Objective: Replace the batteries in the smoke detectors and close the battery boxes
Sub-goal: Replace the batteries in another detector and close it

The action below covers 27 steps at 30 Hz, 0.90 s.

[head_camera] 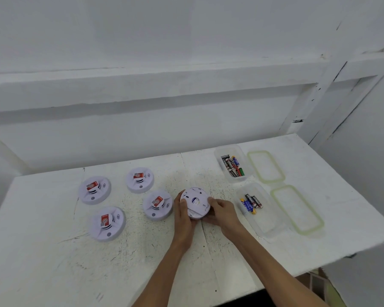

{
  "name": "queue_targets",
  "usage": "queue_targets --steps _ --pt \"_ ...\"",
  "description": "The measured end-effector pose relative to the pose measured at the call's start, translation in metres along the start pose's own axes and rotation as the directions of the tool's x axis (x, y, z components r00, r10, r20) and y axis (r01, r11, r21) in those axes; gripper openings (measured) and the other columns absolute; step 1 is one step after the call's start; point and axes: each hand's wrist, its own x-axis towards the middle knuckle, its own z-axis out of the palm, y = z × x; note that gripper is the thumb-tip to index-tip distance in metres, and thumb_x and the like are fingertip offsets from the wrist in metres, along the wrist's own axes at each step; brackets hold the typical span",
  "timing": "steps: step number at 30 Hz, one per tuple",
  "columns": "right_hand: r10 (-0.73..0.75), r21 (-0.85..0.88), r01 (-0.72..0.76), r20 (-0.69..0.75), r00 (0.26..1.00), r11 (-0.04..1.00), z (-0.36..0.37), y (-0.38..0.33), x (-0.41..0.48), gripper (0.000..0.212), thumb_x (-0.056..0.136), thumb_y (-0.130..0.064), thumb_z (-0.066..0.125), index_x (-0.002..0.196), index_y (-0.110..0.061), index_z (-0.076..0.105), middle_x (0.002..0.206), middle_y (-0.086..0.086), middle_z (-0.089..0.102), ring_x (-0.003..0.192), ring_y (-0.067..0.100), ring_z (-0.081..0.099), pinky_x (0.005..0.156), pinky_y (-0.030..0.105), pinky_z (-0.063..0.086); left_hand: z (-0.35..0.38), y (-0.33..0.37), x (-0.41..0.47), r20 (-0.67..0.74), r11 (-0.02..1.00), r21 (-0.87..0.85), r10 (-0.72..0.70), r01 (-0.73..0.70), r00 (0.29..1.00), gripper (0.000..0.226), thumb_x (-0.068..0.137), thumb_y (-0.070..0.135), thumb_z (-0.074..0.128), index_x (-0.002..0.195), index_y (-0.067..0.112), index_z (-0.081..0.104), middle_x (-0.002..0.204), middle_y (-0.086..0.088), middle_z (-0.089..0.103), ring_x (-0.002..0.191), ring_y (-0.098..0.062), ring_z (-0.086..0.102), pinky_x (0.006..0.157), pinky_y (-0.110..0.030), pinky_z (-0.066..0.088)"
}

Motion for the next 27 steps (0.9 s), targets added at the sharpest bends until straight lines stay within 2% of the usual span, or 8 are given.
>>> queue_targets --steps 4,10,14,16,18,20,23,27 --pt "0.004 0.106 0.003 -0.060 0.998 0.994 0.005 0.003 -0.003 0.022 0.097 -0.018 0.061 0.092 0.001 0.071 0.094 0.018 0.074 0.085 0.029 0.072 0.067 0.034 0.059 0.001 -0.006 0.003 -0.026 0.994 0.094 0.061 -0.058 0.998 0.035 0.111 0.040 0.038 0.142 0.031 0.050 0.146 0.000 0.056 0.136 -0.019 0.055 0.113 -0.051 0.049" --pt "0.091 0.310 -0.058 -0.090 0.992 0.949 0.018 0.005 -0.005 0.014 0.094 -0.013 0.063 0.085 -0.003 0.061 0.090 0.017 0.070 0.081 0.027 0.067 0.074 0.040 0.058 0.008 -0.003 0.003 -0.097 0.999 0.025 0.032 -0.030 0.995 0.029 0.111 0.034 0.038 0.135 0.035 0.055 0.142 0.003 0.060 0.133 -0.017 0.057 0.110 -0.042 0.050" --pt "0.081 0.222 -0.068 -0.048 0.996 0.973 0.007 -0.001 -0.002 0.013 0.094 -0.012 0.061 0.096 0.000 0.066 0.102 0.019 0.071 0.086 0.027 0.070 0.071 0.037 0.061 0.008 0.001 0.003 -0.066 0.999 0.023 0.036 -0.035 0.997 0.032 0.111 0.033 0.039 0.139 0.030 0.055 0.140 0.003 0.062 0.130 -0.015 0.060 0.096 -0.026 0.056" --pt "-0.092 -0.075 0.084 -0.109 0.990 0.994 0.002 0.001 -0.001 0.018 0.094 -0.025 0.064 0.109 -0.014 0.066 0.111 0.009 0.070 0.094 0.018 0.068 0.079 0.034 0.059 0.009 0.001 0.002 -0.042 0.999 0.019 0.029 -0.028 0.999 0.036 0.112 0.034 0.037 0.144 0.026 0.052 0.142 0.003 0.061 0.129 -0.012 0.060 0.096 -0.026 0.056" --pt "-0.365 -0.436 0.296 -0.083 0.927 0.850 0.001 0.001 -0.003 0.043 0.089 -0.040 0.069 0.126 -0.023 0.055 0.118 -0.003 0.060 0.099 0.011 0.062 0.081 0.027 0.055 0.010 0.000 0.000 0.001 0.999 -0.022 -0.028 0.028 1.000 0.044 0.112 0.040 0.036 0.148 0.020 0.050 0.144 -0.003 0.061 0.131 -0.017 0.061 0.106 -0.036 0.053" --pt "-0.521 -0.615 0.427 0.031 0.853 0.663 0.005 0.002 -0.004 0.058 0.082 -0.048 0.072 0.131 -0.025 0.051 0.125 -0.005 0.046 0.104 0.012 0.056 0.082 0.029 0.055 0.008 0.003 -0.002 0.035 0.989 -0.076 -0.125 0.127 0.992 0.052 0.112 0.046 0.031 0.145 0.015 0.055 0.142 -0.010 0.064 0.130 -0.024 0.062 0.108 -0.040 0.051" --pt "-0.583 -0.705 0.525 0.193 0.789 0.477 0.012 0.002 -0.007 0.067 0.073 -0.058 0.071 0.129 -0.025 0.053 0.127 -0.003 0.037 0.109 0.015 0.049 0.083 0.027 0.054 0.002 0.007 -0.001 0.112 0.965 -0.144 -0.206 0.221 0.972 0.062 0.111 0.048 0.021 0.139 0.008 0.059 0.138 -0.016 0.066 0.130 -0.028 0.062 0.098 -0.032 0.057" --pt "-0.601 -0.736 0.600 0.335 0.726 0.314 0.010 -0.004 -0.007 0.065 0.076 -0.054 0.071 0.131 -0.024 0.056 0.126 -0.002 0.042 0.110 0.016 0.046 0.080 0.022 0.045 -0.001 0.016 0.000 0.193 0.894 -0.311 -0.272 0.322 0.943 0.066 0.109 0.050 0.023 0.149 0.002 0.048 0.144 -0.023 0.059 0.133 -0.034 0.059 0.109 -0.044 0.051"
